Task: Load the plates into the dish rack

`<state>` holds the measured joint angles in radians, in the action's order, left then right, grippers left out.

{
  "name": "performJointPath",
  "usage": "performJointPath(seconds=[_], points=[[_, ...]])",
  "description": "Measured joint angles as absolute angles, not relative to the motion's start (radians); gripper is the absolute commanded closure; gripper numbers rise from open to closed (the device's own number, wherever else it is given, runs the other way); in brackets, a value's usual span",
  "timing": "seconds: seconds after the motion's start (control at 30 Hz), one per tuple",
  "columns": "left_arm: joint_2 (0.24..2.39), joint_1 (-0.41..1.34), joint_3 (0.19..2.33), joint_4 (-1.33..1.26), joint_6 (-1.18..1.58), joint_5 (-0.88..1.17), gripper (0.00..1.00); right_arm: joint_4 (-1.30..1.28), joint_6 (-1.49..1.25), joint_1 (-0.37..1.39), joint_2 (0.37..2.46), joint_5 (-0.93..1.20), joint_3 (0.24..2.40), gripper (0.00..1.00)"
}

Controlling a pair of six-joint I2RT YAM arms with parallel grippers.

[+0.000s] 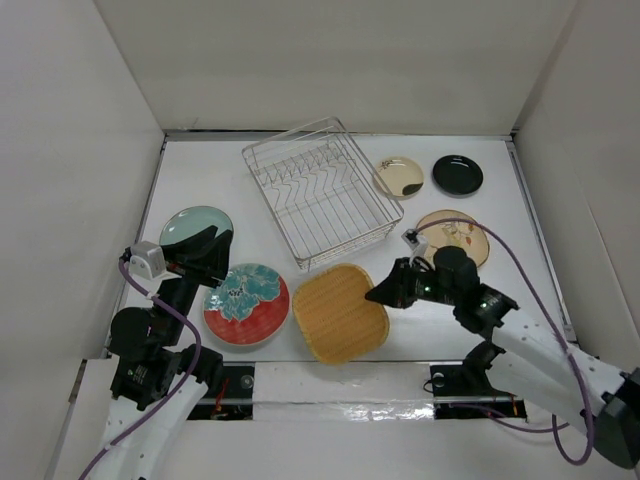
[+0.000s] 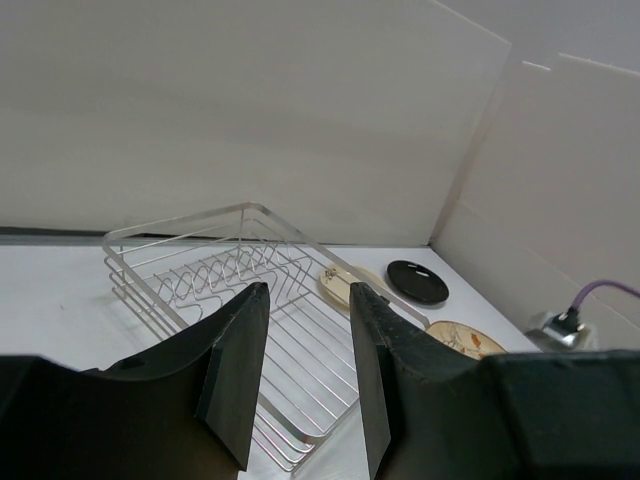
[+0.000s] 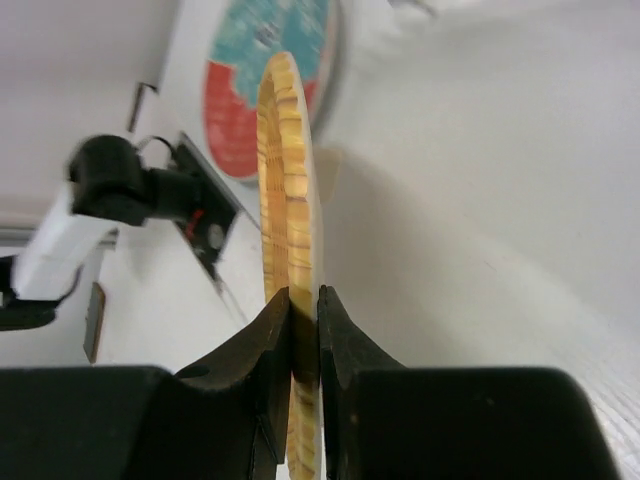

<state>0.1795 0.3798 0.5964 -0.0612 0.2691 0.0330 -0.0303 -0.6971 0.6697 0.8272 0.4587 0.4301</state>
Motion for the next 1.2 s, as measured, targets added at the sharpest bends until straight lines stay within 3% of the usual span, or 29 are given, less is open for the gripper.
performJointPath(seconds=[0.13, 0.27, 0.8, 1.2], points=[[0.179, 0.38, 0.596, -0.061, 0.269, 0.032, 0.65, -0.134, -0.661, 0.668, 0.742, 0.394, 0.601, 1.0], [0.179, 0.38, 0.596, -0.06, 0.267, 0.032, 0.65, -0.119, -0.625, 0.62, 0.816, 0.327, 0.763, 1.0], [0.173, 0.38, 0.596, -0.059, 0.263, 0.038, 0.64, -0.245, -0.276, 0.404, 1.622, -0.096, 1.734, 1.0], [0.204, 0.38, 0.596, -0.059, 0.259, 0.041, 0.63, -0.131, -0.155, 0.4, 1.896, -0.205, 1.866, 1.0]])
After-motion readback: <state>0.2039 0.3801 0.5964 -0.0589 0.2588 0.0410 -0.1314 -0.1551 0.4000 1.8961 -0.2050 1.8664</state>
